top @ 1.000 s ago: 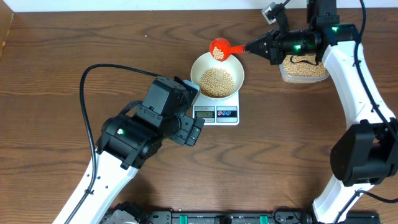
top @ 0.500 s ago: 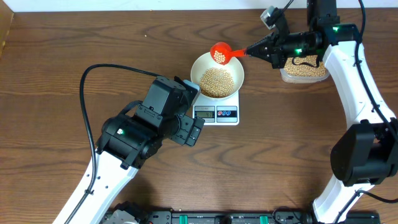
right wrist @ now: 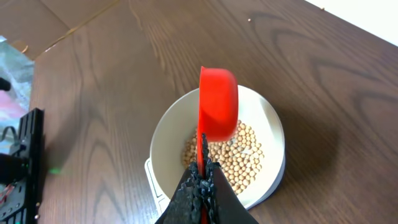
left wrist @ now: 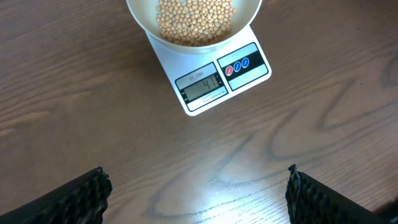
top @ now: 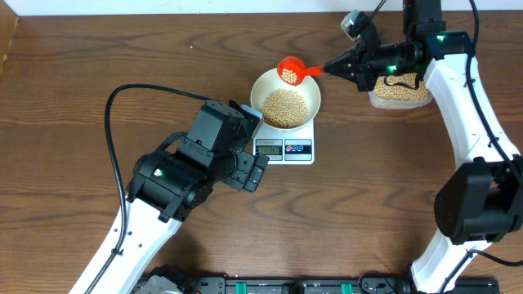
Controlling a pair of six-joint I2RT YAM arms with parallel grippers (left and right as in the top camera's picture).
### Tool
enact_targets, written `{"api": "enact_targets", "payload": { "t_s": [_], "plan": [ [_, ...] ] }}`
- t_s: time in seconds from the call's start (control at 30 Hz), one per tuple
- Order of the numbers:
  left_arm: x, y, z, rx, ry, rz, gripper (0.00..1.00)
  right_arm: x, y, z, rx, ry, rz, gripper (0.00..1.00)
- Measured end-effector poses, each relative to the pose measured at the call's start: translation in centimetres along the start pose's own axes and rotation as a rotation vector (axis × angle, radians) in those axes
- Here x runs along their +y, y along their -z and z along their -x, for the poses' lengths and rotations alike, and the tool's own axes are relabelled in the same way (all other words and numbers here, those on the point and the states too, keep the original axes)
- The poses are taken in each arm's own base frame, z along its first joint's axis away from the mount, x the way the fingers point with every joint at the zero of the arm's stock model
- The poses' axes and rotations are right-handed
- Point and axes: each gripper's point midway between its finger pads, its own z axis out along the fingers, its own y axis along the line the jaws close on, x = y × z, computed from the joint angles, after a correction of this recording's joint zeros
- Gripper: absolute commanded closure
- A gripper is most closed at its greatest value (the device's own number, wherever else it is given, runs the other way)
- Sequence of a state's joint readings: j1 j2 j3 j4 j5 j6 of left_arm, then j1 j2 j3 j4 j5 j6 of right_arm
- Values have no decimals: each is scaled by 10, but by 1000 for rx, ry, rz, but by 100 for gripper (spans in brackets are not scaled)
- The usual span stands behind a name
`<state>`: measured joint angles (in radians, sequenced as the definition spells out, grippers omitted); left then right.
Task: Scoop item into bowl and weigh 50g on scale
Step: 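Tilt and shake the red scoop over the bowl to pour chickpeas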
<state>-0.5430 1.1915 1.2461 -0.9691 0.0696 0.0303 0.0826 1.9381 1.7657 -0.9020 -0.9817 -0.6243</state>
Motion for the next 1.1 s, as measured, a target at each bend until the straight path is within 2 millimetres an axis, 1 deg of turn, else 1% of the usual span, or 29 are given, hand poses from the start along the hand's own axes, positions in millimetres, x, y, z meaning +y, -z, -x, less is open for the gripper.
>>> {"api": "enact_targets", "payload": {
  "t_s": [0.43,0.7,0.87,1.1],
  "plan": [
    [0,0,0,0,0,0,8,-2,0,-2,10,6,-10,99],
    [0,0,0,0,0,0,8,-4,0,0,3,1,-18,99],
    [0,0,0,0,0,0,8,4,0,4,-19,2,23,99],
    [0,0,0,0,0,0,8,-4,0,-4,21,-20,-27,99]
  ]
}}
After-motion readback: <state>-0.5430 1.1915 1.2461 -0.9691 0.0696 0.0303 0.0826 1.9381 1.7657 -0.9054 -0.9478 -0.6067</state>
